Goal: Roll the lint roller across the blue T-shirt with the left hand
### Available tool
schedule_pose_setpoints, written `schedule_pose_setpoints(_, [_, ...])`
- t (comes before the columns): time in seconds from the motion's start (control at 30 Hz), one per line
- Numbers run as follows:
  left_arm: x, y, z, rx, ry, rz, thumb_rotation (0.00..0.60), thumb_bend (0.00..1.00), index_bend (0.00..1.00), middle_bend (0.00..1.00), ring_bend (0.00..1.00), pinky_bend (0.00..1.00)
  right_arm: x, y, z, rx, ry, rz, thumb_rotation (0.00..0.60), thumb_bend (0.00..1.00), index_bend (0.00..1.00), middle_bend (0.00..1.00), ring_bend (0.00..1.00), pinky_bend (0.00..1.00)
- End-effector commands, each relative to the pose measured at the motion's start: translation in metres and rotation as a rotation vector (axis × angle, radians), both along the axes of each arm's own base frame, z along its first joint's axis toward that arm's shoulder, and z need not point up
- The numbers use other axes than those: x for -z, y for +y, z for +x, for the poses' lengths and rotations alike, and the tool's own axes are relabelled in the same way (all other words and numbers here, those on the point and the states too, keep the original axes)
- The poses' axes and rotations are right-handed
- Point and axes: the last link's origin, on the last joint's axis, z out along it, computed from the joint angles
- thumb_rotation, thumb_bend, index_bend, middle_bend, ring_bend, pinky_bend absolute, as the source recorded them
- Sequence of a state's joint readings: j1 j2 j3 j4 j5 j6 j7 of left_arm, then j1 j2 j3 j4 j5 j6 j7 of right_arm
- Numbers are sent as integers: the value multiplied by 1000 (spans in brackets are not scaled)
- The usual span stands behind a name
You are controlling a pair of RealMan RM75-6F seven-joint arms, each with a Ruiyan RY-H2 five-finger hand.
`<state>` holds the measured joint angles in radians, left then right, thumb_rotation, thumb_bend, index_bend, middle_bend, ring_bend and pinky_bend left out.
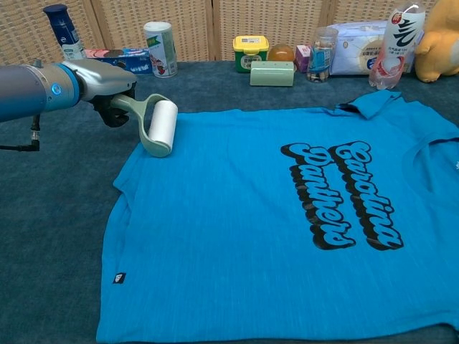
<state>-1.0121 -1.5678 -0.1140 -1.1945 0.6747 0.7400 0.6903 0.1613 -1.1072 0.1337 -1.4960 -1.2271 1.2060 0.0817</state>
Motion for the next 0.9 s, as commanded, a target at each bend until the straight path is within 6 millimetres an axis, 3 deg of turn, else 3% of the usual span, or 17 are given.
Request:
schedule_pose_setpoints(0.03, [-5, -6, -7, -24, -7, -72, 600, 257, 91, 91, 76, 426, 0, 0, 0, -1, 0, 1, 600, 0, 25, 0, 0, 0])
schedule_pose_setpoints(0.1, [-8, -8, -7, -35, -20, -84, 600, 174, 2, 3, 3, 332, 0, 0, 0, -3, 0, 2, 600, 0, 25, 0, 0, 0])
schedule_pose_setpoints(0.23, [-17, -11, -4, -7, -47, -63, 600, 43, 0, 0, 0, 226, 0, 1, 1, -5, 0, 2, 600, 0, 25, 0, 0, 0])
schedule_pose_setpoints(0.57, [-63, -40, -11, 65, -158, 28, 600, 2, 0, 0, 0, 171, 1, 4, 7, -32, -8, 7, 600, 0, 25, 0, 0, 0])
schedule_pose_setpoints(0.7, [-85, -66, -30, 67, -179, 85, 600, 1, 0, 0, 0, 127, 2, 6, 11, -50, -9, 11, 600, 0, 25, 0, 0, 0])
schedule_pose_setpoints(0.9, [-126, -121, -80, 68, -193, 258, 600, 1, 0, 0, 0, 115, 9, 6, 13, -79, 23, 32, 600, 0, 25, 0, 0, 0])
